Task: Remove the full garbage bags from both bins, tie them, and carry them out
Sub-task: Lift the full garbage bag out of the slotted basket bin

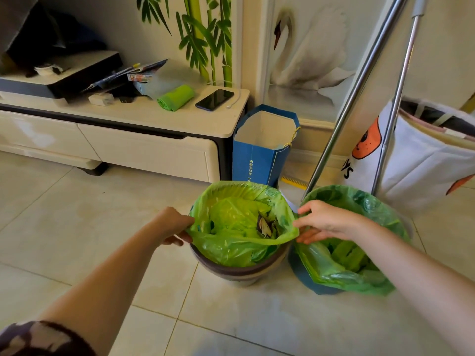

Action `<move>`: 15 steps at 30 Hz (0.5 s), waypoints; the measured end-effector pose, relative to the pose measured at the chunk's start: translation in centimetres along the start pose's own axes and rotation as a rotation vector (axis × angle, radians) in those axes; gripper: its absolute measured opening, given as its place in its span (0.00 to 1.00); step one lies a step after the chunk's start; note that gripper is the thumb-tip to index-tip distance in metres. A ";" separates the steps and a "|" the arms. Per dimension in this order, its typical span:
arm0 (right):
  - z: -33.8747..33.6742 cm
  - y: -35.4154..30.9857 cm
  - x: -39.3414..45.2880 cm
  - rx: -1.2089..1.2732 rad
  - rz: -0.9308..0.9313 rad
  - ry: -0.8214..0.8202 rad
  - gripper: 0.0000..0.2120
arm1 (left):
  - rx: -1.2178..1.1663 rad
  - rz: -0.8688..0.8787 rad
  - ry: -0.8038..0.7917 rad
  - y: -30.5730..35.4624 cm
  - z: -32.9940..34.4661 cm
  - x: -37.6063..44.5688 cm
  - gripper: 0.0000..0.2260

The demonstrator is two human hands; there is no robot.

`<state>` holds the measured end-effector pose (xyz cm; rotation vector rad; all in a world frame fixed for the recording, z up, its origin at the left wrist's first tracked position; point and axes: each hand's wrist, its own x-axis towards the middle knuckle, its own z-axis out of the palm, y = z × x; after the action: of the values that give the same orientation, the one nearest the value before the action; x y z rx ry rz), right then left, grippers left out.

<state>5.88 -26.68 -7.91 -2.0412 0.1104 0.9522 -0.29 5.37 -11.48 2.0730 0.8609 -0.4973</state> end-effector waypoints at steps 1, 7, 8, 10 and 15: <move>-0.3 -0.1 0.4 -0.049 0.013 0.050 0.14 | 0.020 -0.007 0.015 0.1 -0.1 0.4 0.14; -0.5 -2.1 4.4 -0.053 0.040 0.269 0.24 | 0.230 0.104 0.273 1.6 0.1 3.2 0.20; -0.3 -2.5 5.0 -0.036 0.051 0.272 0.24 | 0.207 0.112 0.278 1.9 0.2 3.6 0.20; 0.0 -3.2 6.1 -0.055 0.056 0.285 0.20 | 0.164 0.124 0.285 2.3 0.4 4.3 0.19; 0.6 -3.8 8.3 -0.312 0.030 0.354 0.12 | 0.217 0.114 0.315 2.4 1.0 5.4 0.20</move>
<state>12.88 -21.76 -11.08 -2.4902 0.1922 0.6466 5.07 5.68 -14.06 2.4273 0.8917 -0.2114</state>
